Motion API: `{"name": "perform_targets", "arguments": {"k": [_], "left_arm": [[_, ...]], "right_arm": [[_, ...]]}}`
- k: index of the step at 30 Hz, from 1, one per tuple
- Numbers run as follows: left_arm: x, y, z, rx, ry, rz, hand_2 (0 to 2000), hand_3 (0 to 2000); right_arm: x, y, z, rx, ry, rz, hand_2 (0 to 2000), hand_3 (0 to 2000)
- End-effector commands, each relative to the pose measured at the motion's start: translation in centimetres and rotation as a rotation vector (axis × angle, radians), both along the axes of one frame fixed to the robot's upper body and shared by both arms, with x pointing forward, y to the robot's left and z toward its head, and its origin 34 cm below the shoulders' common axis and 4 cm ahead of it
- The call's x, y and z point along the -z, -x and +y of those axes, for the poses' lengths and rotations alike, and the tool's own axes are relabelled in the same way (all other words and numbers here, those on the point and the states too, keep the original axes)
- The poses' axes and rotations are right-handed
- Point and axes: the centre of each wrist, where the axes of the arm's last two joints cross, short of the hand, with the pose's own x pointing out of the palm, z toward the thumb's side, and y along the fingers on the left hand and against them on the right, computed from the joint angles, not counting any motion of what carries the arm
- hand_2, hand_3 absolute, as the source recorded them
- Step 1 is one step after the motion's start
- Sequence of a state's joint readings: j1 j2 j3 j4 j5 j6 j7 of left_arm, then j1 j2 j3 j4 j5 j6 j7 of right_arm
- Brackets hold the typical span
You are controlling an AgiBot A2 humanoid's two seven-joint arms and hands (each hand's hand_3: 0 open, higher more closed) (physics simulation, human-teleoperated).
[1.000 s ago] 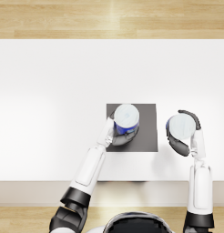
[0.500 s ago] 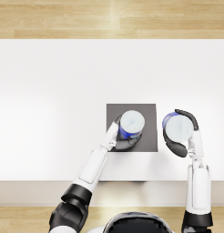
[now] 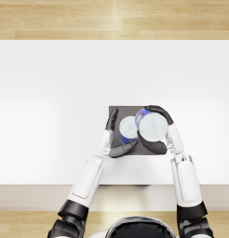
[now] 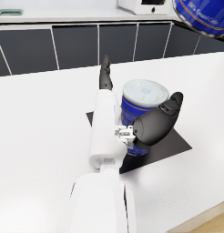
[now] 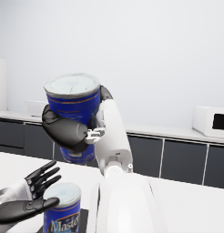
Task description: Pick up the blue can on the left and place it in the middle, then pick up the blue can on the right and place it on top of the can in the middle
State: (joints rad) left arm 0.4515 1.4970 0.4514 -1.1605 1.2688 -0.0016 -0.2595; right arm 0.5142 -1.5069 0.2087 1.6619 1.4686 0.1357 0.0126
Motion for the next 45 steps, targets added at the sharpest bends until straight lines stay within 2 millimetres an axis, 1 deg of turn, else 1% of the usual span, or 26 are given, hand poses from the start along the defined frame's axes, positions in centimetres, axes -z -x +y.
{"name": "perform_targets", "arguments": {"k": [1, 3, 5, 8, 10, 11, 12, 14, 16, 18, 22, 24, 26, 30, 34, 37, 38, 40, 44, 45], "left_arm": [[-3.4, 2.8, 3.5, -0.071, 0.058, -0.083, 0, 0], [-4.1, 4.4, 5.9, -0.133, 0.055, -0.037, 0, 0], [-4.0, 5.6, 7.5, -0.178, 0.049, 0.002, 0, 0], [-3.1, 6.8, 8.4, -0.203, 0.036, 0.060, 0, 0], [-2.5, 7.3, 8.3, -0.196, 0.026, 0.090, 0, 0], [-2.2, 7.5, 8.1, -0.187, 0.022, 0.103, 0, 0], [-1.9, 7.7, 7.8, -0.175, 0.017, 0.116, 0, 0], [-1.6, 7.8, 7.5, -0.164, 0.015, 0.129, 0, 0], [-1.5, 7.9, 7.2, -0.154, 0.015, 0.134, 0, 0], [-1.7, 7.9, 7.0, -0.149, 0.020, 0.128, 0, 0], [-1.3, 7.9, 6.5, -0.136, 0.022, 0.144, 0, 0], [-1.1, 8.1, 6.6, -0.141, 0.022, 0.154, 0, 0], [-0.9, 8.1, 6.7, -0.147, 0.023, 0.159, 0, 0], [-0.6, 8.3, 6.6, -0.143, 0.024, 0.173, 0, 0], [-0.4, 8.4, 6.6, -0.148, 0.028, 0.179, 0, 0], [-0.3, 8.4, 6.7, -0.155, 0.032, 0.183, 0, 0], [-0.4, 8.4, 6.7, -0.156, 0.035, 0.180, 0, 0], [-0.5, 8.4, 6.5, -0.151, 0.039, 0.176, 0, 0], [-0.5, 8.4, 6.5, -0.155, 0.044, 0.177, 0, 0], [-0.5, 8.4, 6.5, -0.156, 0.046, 0.177, 0, 0]], "right_arm": [[-0.6, -1.1, 2.1, -0.052, 0.017, 0.006, 2000, 1520], [-0.4, -1.4, 2.8, -0.070, 0.027, 0.020, 2000, 1520], [-0.2, -1.6, 3.4, -0.087, 0.036, 0.032, 2000, 1520], [0.2, -1.6, 4.4, -0.115, 0.052, 0.044, 2000, 1520], [0.4, -1.7, 4.9, -0.011, -0.009, 0.071, 2000, 1520], [0.9, -2.0, 4.7, -0.031, 0.389, -0.025, 2000, 1520], [1.3, -2.0, 5.0, 0.099, 0.037, 0.099, 2000, 1520], [1.8, -2.2, 5.1, 0.190, 0.003, 0.144, 2000, 1520], [2.2, -2.2, 5.1, 0.243, -0.024, 0.171, 2000, 1520], [2.9, -2.3, 4.9, 0.281, -0.035, 0.204, 2000, 1520], [3.8, -2.1, 6.1, 0.274, -0.017, 0.232, 2000, 1520], [4.4, -1.9, 6.4, 0.270, -0.006, 0.247, 2000, 1520], [4.8, -1.8, 6.7, 0.267, 0.000, 0.260, 2000, 1520], [4.7, -1.9, 7.5, 0.250, -0.001, 0.262, 2000, 1520], [5.8, -2.3, 7.9, 0.253, 0.019, 0.303, 2000, 1520], [6.9, -2.7, 7.6, 0.281, 0.025, 0.344, 2000, 1520], [7.7, -3.0, 7.3, 0.298, 0.033, 0.366, 2000, 1520], [8.5, -3.1, 7.1, 0.298, 0.050, 0.381, 2000, 1520], [9.0, -3.0, 7.1, 0.284, 0.068, 0.384, 2000, 1520], [8.3, -3.0, 7.2, 0.281, 0.051, 0.365, 2000, 1520]]}}
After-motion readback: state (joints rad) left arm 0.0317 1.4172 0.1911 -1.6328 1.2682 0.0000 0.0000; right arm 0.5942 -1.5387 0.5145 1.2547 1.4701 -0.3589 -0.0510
